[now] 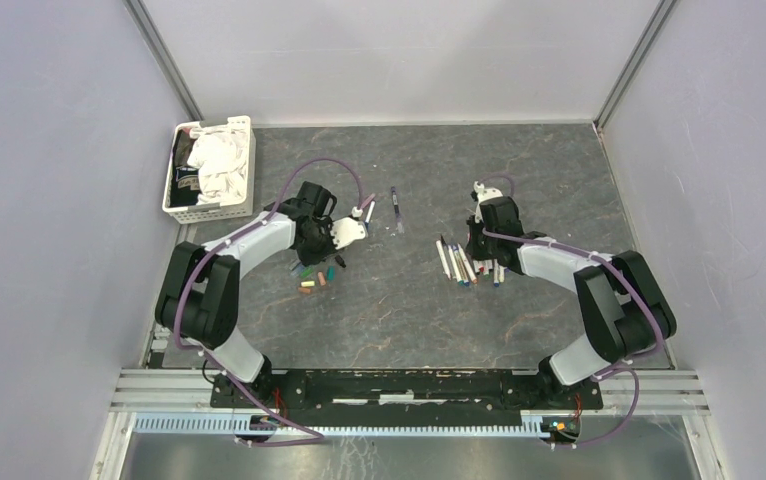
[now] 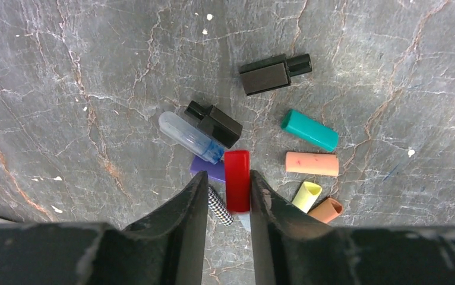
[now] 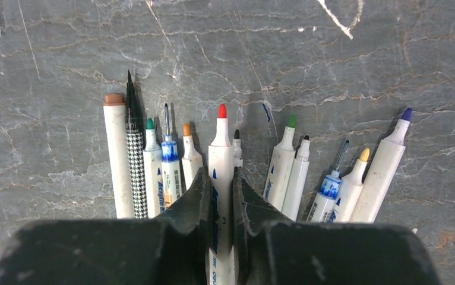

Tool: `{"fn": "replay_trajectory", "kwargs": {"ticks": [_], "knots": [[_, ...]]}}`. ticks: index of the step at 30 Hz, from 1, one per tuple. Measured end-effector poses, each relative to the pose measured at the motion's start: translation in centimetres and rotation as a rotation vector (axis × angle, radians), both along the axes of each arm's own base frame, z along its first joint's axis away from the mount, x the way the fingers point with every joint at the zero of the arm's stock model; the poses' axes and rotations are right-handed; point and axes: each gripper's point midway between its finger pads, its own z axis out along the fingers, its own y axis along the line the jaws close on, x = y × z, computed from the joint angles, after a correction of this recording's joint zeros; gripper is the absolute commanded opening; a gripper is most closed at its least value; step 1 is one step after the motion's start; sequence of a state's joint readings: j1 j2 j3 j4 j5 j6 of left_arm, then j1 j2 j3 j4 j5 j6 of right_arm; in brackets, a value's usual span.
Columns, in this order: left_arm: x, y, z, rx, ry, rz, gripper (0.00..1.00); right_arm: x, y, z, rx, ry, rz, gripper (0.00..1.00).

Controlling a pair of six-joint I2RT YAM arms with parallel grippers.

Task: Open the pen caps
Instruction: Place the pen cap at the center of the board, then place the pen at the center of the board, then pick up the pen from the center of the board.

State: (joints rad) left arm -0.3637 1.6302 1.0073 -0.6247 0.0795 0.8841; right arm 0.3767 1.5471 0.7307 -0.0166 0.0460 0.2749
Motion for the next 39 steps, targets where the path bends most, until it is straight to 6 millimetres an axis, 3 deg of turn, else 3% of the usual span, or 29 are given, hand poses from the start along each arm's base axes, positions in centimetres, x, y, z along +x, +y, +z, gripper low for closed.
{"fn": "replay_trajectory", "kwargs": {"ticks": [3, 5, 7, 10, 15, 16, 20, 21, 25, 29, 32, 34, 39], "knots": [[-0.1, 0.0, 0.0, -0.007, 0.006, 0.020, 0.46, 0.4, 0.0, 0.1, -0.002, -0.014, -0.005, 0.22], [-0.1, -0.1, 0.4, -0.018, 0.013, 0.036, 0.56, 0.4, 0.0, 0.1, -0.002, -0.016, -0.007, 0.26], [0.2, -0.4, 1.2, -0.043, 0.014, 0.054, 0.58, 0.4, -0.1, 0.1, -0.003, -0.017, -0.008, 0.29], [1.2, -1.0, 3.7, -0.089, -0.014, 0.079, 0.60, 0.4, -0.2, 0.1, -0.007, -0.015, -0.011, 0.35], [2.9, -1.4, 9.1, -0.169, -0.097, 0.120, 0.64, -0.1, -0.4, 0.5, -0.013, -0.005, -0.013, 0.36], [3.3, -1.3, 10.4, -0.185, -0.115, 0.135, 0.83, -0.1, -0.4, 1.0, -0.009, -0.013, -0.013, 0.36], [4.4, -0.7, 14.8, -0.248, -0.174, 0.197, 1.00, 0.8, 0.3, 3.9, 0.027, -0.072, -0.013, 0.42], [4.7, -0.2, 16.3, -0.270, -0.196, 0.222, 1.00, 1.6, 0.9, 5.2, 0.041, -0.101, -0.010, 0.45], [4.8, 1.3, 19.1, -0.303, -0.260, 0.269, 1.00, 4.0, 4.3, 9.3, 0.076, -0.178, 0.039, 0.51], [4.1, 2.5, 21.0, -0.342, -0.298, 0.341, 1.00, 7.6, 10.1, 12.0, 0.100, -0.239, 0.109, 0.51], [3.5, 2.4, 21.0, -0.370, -0.284, 0.358, 1.00, 9.2, 13.5, 10.7, 0.086, -0.217, 0.149, 0.50], [2.9, 2.3, 20.2, -0.376, -0.247, 0.365, 1.00, 10.1, 15.8, 8.3, 0.054, -0.172, 0.171, 0.49], [1.3, 2.2, 17.8, -0.375, -0.171, 0.391, 1.00, 10.2, 18.1, 2.4, -0.025, -0.062, 0.203, 0.47]]}}
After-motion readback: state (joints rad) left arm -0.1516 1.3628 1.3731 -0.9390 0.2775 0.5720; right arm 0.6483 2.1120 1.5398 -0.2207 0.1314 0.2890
